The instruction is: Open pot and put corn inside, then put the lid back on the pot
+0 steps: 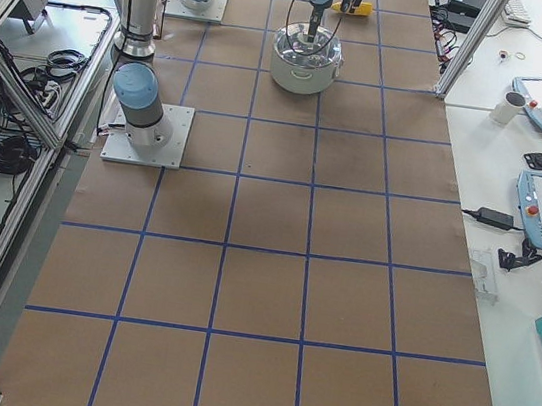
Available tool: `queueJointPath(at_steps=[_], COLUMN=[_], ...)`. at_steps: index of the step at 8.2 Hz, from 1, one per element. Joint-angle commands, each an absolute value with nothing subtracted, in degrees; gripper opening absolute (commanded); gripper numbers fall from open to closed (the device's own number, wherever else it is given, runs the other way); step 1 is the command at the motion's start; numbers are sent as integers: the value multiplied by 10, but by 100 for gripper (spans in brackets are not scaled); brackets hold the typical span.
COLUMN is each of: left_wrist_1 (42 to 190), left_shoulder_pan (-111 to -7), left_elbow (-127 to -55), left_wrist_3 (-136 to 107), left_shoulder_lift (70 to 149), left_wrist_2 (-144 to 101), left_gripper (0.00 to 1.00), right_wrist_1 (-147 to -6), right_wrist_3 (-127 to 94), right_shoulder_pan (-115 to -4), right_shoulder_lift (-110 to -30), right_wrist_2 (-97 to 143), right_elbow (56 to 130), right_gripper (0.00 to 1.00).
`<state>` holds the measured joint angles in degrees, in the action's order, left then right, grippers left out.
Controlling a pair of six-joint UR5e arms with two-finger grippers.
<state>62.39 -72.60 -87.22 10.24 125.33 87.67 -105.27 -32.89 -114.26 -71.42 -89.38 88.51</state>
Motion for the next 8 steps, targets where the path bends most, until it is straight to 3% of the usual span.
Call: queueJointPath(at_steps=[1,4,8], left_wrist_1=[677,778,781], left_shoulder_pan=[-743,-788,-821], left_elbow=[-867,-866,-866], left_wrist_3=[86,14,-1], left_shoulder_lift=[1224,1121,1068], left_wrist_2=[874,875,878], left_gripper=[0,0,0], right_wrist_1=[-1052,-1049,-1022], right_wrist_3=[-330,-330,-288], right_shoulder_pan=[-1143,-1143,-1108], right_shoulder_lift=[-715,-715,-808], right_wrist_2=[-891,-894,-923], right_elbow=[885,881,871], right_gripper=[47,34,34])
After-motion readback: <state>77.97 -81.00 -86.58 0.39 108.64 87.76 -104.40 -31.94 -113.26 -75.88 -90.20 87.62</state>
